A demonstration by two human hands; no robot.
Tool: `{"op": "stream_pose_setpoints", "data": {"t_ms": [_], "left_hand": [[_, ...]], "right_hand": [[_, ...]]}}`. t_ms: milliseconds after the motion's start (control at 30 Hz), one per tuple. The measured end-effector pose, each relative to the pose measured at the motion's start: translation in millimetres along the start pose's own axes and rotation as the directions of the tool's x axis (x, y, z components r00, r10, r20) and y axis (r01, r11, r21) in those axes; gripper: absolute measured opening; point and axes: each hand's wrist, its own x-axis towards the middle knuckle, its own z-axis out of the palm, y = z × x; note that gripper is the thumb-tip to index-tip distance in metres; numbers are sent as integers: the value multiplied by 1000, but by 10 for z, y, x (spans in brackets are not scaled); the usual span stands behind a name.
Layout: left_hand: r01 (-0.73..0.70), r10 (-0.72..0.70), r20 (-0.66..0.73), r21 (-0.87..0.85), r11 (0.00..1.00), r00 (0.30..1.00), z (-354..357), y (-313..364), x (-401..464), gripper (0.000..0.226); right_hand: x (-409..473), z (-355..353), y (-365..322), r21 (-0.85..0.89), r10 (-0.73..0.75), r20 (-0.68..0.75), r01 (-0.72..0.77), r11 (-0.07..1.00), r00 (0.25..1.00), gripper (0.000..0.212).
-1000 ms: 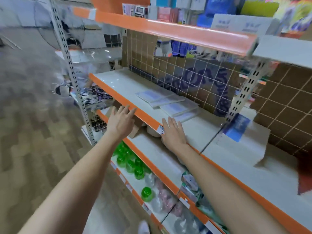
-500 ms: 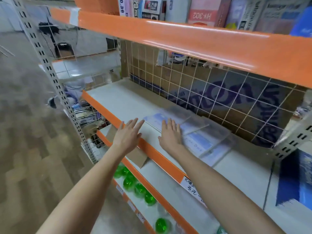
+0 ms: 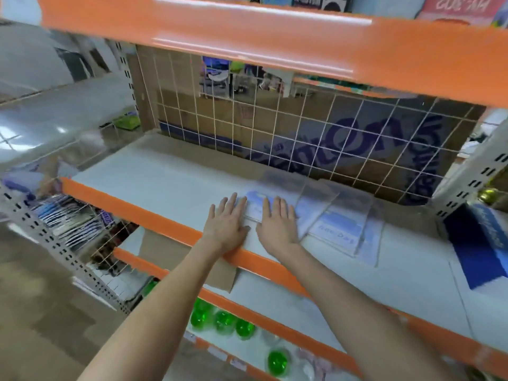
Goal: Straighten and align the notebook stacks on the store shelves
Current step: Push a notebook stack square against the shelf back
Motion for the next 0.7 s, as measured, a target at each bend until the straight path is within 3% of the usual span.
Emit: {"op": "stream_pose_setpoints", "data": {"t_ms": [267,500,700], "left_hand": [[-114,115,14,-32,993,993,3,-168,49,63],[-256,302,-118,295,920,946,-13,-76,-54,55],[-342,406,-129,347,873,905,-32,21,-192,54]], "right_hand": [[-196,6,-2,-60,41,48,-38,997,998,58],[-564,-143,-66,-15,19,88,-18,1000,996,59],[-755,-219,-4,55,77,27,-78,995,997,60]]}}
